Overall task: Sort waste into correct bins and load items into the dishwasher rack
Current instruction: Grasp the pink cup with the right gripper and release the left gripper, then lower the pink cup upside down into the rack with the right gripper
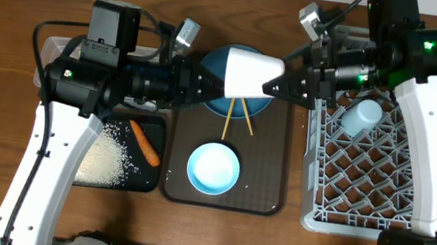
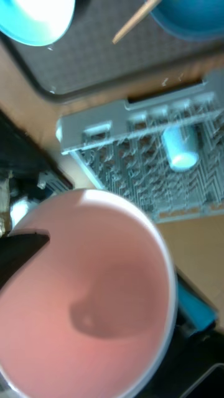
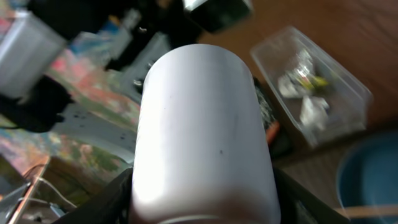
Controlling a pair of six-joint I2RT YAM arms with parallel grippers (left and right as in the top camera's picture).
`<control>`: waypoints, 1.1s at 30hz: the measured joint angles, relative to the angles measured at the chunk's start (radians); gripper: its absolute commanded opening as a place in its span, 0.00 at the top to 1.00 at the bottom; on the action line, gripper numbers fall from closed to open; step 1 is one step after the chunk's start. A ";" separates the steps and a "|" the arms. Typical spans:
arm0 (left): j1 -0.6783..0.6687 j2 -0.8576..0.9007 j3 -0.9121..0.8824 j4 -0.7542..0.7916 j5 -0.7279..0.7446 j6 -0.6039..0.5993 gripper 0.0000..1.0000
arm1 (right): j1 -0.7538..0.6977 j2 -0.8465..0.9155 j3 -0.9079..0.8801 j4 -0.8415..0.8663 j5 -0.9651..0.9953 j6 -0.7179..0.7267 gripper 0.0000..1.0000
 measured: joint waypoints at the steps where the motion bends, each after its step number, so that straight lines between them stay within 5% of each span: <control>1: 0.000 0.000 -0.002 -0.001 -0.024 -0.001 0.52 | -0.002 0.000 0.000 0.000 0.026 0.021 0.67; 13: 0.000 0.000 -0.002 -0.001 -0.235 0.001 0.48 | -0.087 0.000 0.000 -0.050 0.294 0.230 0.71; 17: 0.000 0.000 -0.003 -0.015 -0.310 0.007 0.32 | -0.127 0.000 0.000 -0.110 0.432 0.312 0.71; 25: 0.000 0.000 -0.003 -0.038 -0.443 0.008 0.21 | -0.185 -0.003 0.000 -0.239 0.806 0.523 0.71; 33: 0.000 0.000 -0.003 -0.039 -0.471 0.010 0.08 | -0.185 -0.017 0.000 -0.244 0.971 0.632 0.75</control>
